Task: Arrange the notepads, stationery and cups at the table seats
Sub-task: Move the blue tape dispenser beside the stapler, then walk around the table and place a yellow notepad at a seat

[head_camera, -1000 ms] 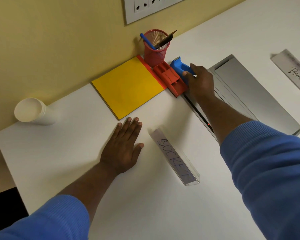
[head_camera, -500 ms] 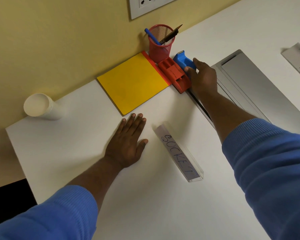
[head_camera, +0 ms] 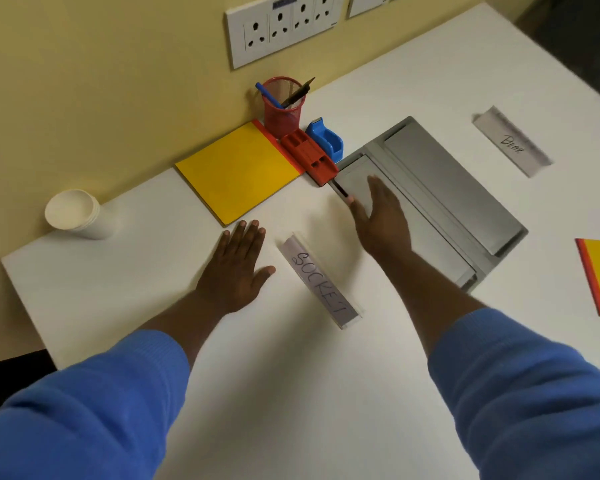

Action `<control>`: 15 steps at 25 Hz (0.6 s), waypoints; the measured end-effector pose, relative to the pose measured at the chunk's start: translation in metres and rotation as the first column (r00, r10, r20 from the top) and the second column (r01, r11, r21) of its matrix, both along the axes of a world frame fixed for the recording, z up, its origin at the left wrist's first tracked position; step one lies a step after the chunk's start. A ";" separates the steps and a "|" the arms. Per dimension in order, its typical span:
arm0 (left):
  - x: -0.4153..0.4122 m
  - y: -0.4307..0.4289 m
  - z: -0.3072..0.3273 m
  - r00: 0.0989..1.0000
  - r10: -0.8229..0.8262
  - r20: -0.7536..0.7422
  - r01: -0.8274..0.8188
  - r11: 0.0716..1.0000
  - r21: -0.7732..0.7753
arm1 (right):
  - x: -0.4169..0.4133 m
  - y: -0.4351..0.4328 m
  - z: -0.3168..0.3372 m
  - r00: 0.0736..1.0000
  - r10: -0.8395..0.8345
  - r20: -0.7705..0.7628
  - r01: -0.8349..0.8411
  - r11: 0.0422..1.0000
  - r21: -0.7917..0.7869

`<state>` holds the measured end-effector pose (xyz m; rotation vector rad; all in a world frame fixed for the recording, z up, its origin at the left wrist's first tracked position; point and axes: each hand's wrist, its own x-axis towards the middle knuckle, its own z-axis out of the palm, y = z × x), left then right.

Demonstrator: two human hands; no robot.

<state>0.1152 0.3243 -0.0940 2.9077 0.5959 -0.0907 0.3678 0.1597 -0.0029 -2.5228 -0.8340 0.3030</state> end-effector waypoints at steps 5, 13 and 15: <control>-0.031 -0.029 0.022 0.997 0.043 -0.069 -0.051 0.991 -0.122 | -0.066 -0.069 0.018 0.999 0.046 0.025 -0.045 0.998 -0.049; -0.081 -0.133 0.104 0.999 -0.033 0.021 0.035 0.994 -0.100 | -0.176 -0.169 0.053 0.999 0.045 -0.007 -0.046 0.997 -0.064; -0.093 -0.166 0.121 0.998 -0.064 0.024 0.066 0.993 -0.097 | -0.202 -0.196 0.064 0.999 0.041 0.004 -0.041 0.997 -0.059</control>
